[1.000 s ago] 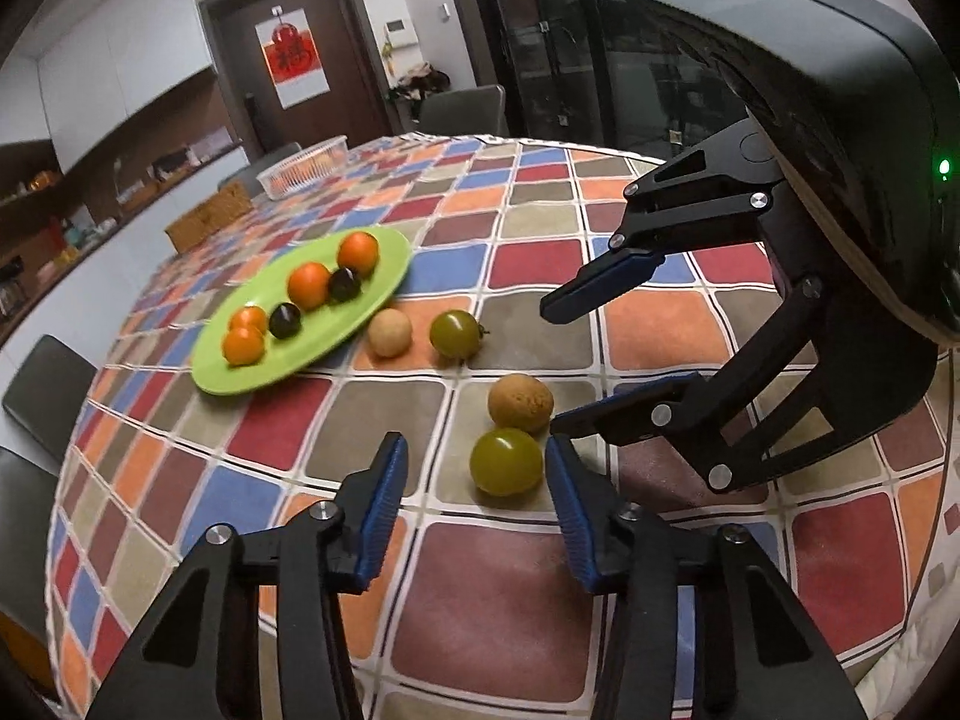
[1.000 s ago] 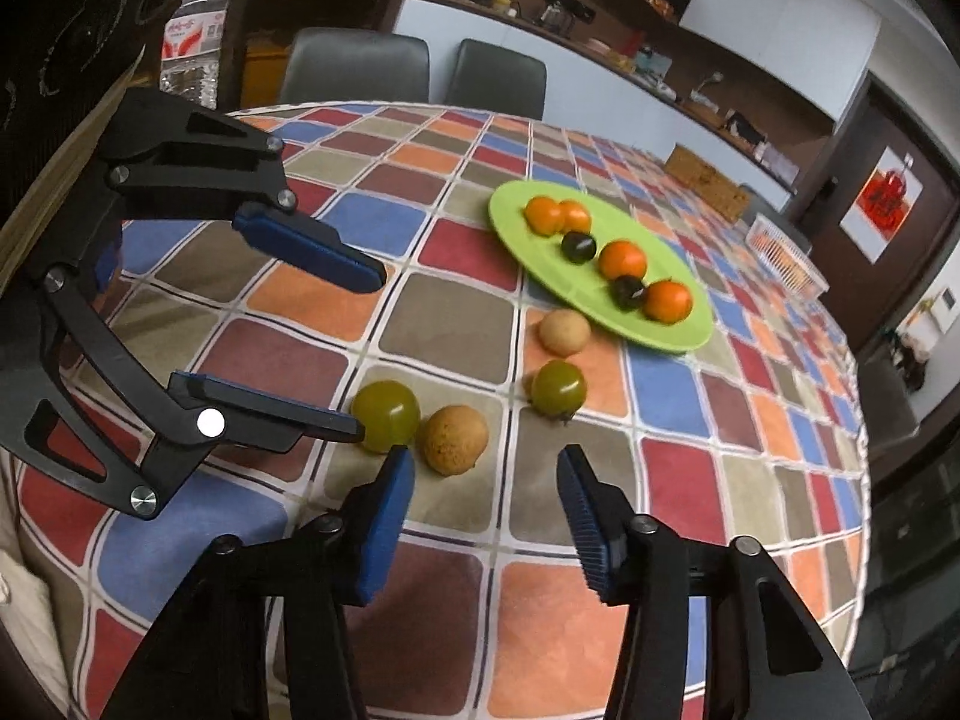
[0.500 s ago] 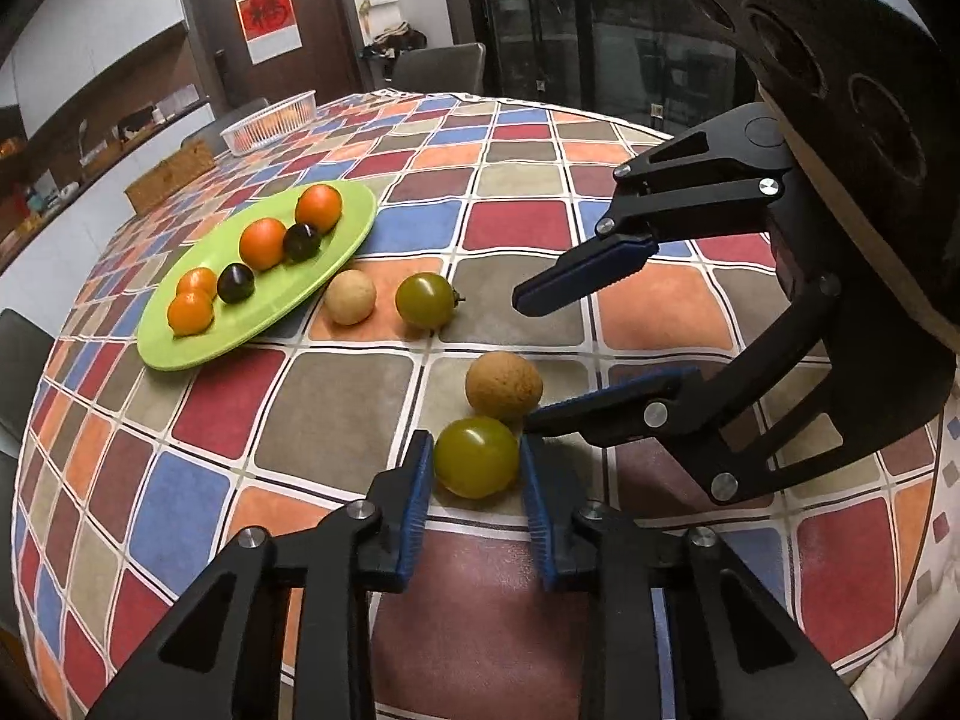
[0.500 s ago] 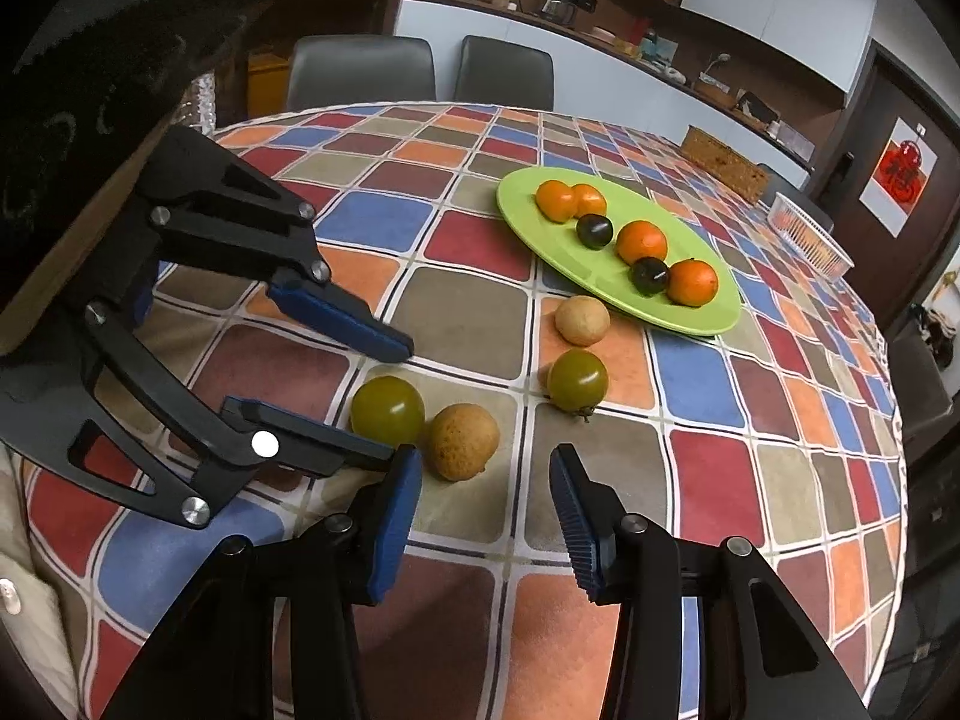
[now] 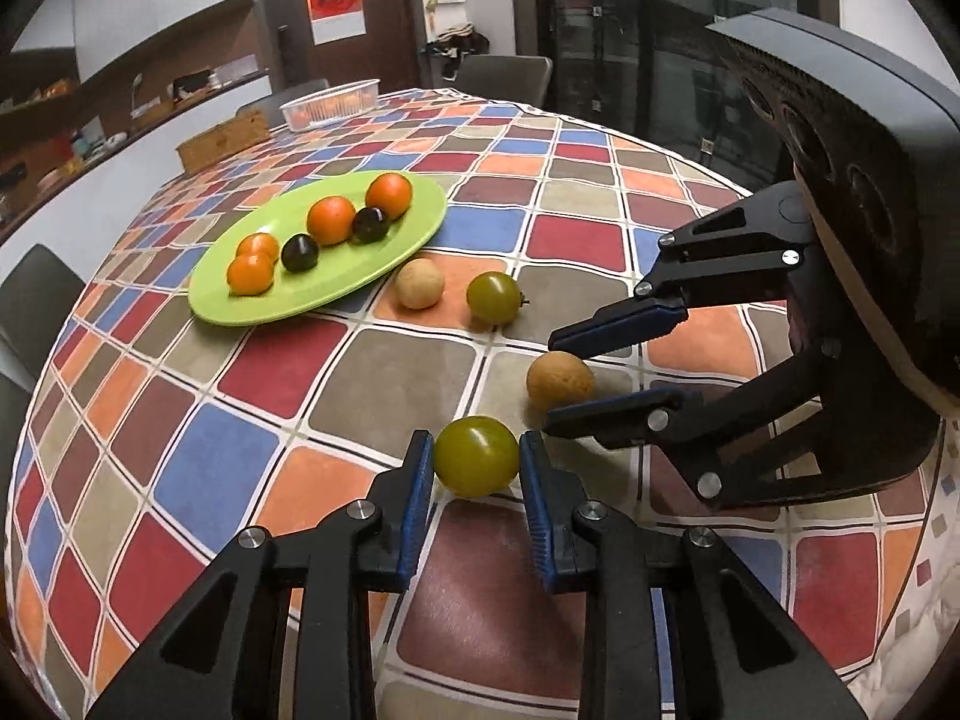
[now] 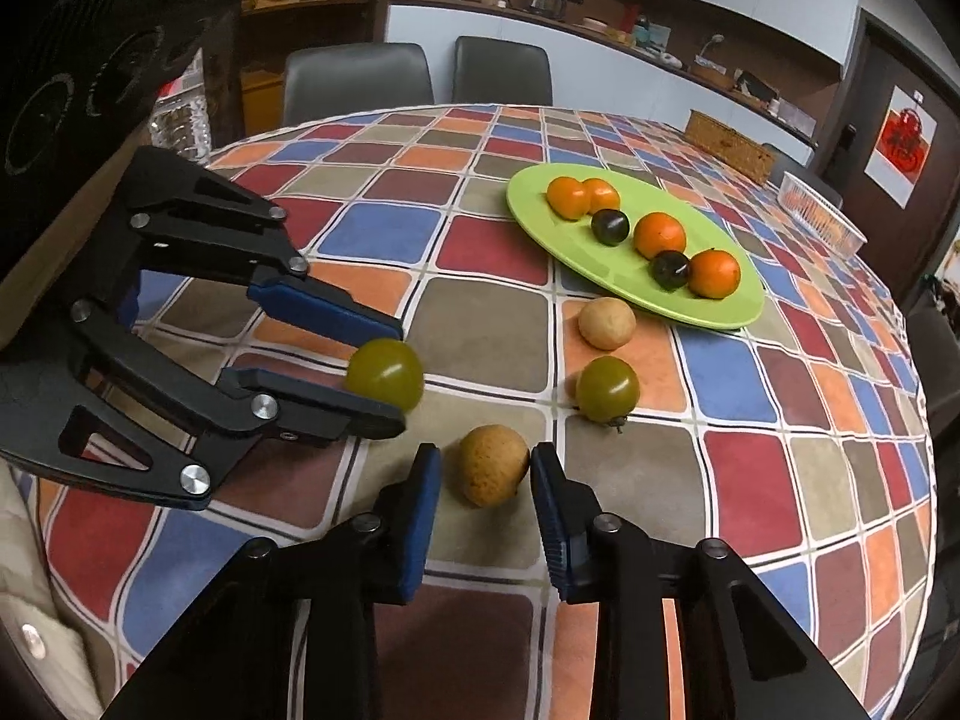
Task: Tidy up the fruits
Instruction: 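Grasp a green tomato with the left tool while the right tool grasps a brown kiwi, then carry the tomato and kiwi onto the green plate and open both tools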
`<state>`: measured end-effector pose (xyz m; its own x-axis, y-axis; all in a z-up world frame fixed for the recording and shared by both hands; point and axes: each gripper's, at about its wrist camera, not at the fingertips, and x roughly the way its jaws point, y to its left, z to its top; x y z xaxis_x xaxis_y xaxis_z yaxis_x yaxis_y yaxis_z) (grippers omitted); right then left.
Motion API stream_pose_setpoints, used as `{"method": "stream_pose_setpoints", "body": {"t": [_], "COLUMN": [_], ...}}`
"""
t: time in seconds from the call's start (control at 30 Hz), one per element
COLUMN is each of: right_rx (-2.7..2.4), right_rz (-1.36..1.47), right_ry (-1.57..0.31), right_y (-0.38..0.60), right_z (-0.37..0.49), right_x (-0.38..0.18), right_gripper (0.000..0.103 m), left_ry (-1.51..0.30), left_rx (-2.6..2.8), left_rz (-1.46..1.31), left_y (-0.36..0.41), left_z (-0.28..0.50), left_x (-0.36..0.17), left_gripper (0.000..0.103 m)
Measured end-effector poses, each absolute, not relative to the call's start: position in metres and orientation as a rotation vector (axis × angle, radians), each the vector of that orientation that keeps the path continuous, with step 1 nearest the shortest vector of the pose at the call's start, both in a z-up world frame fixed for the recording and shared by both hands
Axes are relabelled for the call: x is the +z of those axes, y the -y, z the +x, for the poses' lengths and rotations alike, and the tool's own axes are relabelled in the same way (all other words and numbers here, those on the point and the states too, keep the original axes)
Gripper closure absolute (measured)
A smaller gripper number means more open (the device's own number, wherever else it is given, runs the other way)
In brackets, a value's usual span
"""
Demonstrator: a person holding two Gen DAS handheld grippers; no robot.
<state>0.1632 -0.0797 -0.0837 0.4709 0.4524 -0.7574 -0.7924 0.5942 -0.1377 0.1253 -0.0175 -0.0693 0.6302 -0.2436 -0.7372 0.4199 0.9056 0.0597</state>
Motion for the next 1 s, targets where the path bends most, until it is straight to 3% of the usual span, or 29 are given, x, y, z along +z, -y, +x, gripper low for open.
{"method": "stream_pose_setpoints", "body": {"t": [0.07, 1.0], "right_rx": [0.798, 0.684], "right_rz": [-0.514, -0.34], "right_ry": [-0.74, -0.626], "right_y": [0.079, 0.081], "right_z": [0.164, 0.165], "right_x": [-0.083, -0.02], "right_gripper": [0.076, 0.076], "left_ry": [-0.803, -0.616], "left_rx": [-0.373, -0.273], "left_rz": [0.227, 0.135], "left_y": [0.016, -0.008], "left_z": [0.124, 0.118], "left_x": [-0.069, -0.003], "left_gripper": [0.074, 0.074]}}
